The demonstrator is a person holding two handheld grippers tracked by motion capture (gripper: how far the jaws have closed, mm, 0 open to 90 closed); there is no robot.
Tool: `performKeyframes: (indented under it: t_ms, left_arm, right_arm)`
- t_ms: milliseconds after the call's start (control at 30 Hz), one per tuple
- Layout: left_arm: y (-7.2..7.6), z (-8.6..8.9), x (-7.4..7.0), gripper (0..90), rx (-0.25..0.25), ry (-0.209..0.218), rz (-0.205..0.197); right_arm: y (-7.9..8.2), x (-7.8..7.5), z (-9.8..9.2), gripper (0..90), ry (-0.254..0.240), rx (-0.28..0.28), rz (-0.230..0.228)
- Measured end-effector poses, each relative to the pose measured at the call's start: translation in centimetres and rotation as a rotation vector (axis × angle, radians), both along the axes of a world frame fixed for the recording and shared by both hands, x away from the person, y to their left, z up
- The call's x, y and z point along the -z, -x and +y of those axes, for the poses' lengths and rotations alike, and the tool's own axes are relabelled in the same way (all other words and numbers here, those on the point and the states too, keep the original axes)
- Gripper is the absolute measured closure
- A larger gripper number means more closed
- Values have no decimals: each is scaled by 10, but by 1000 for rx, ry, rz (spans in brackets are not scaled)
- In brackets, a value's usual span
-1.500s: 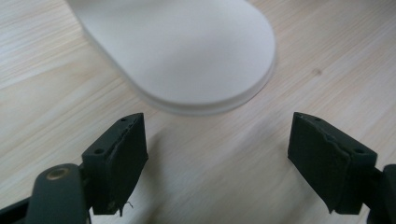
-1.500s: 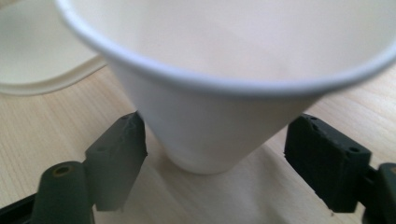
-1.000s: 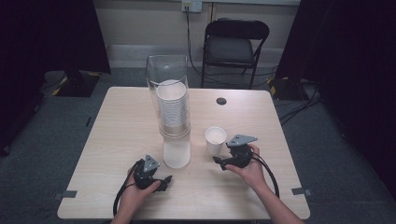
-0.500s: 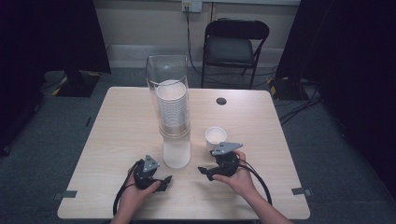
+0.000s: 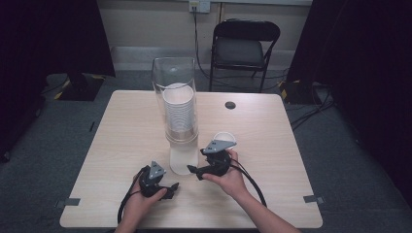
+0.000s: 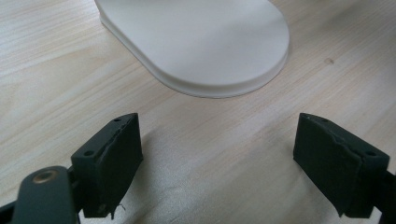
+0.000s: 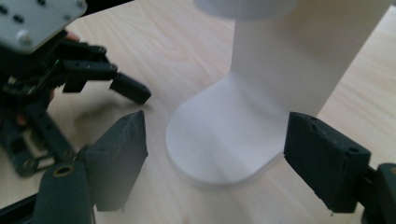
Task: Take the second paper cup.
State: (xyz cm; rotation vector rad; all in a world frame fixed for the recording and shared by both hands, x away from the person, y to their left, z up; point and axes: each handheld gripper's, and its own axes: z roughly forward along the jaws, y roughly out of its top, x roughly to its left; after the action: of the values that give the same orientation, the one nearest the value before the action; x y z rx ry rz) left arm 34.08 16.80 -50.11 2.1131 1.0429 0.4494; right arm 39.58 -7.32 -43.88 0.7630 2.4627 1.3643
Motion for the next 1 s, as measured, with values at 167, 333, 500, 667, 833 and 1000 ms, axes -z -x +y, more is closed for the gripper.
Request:
performKeyframes:
  t_ms: [167,333,500,667,833,1000]
  left_arm:
    - [0,0,0,150,0,0,0]
    - [0,0,0,149,0,0,0]
    - [0,0,0,148,1,1,0]
    - [0,0,0,147,2,0,0]
    - [0,0,0,147,3,0,0]
    - [0,0,0,147,3,-1,0]
  right_arm:
    - [-14,-8,11,210,-36,33,-32]
    - [-27,-16,19,213,-63,56,-54]
    - [-32,-21,27,225,-94,52,-83]
    - [-34,-19,33,359,-131,37,-94]
    - [-31,-16,34,375,-114,40,-124]
    - [-26,-14,36,379,-90,64,-152]
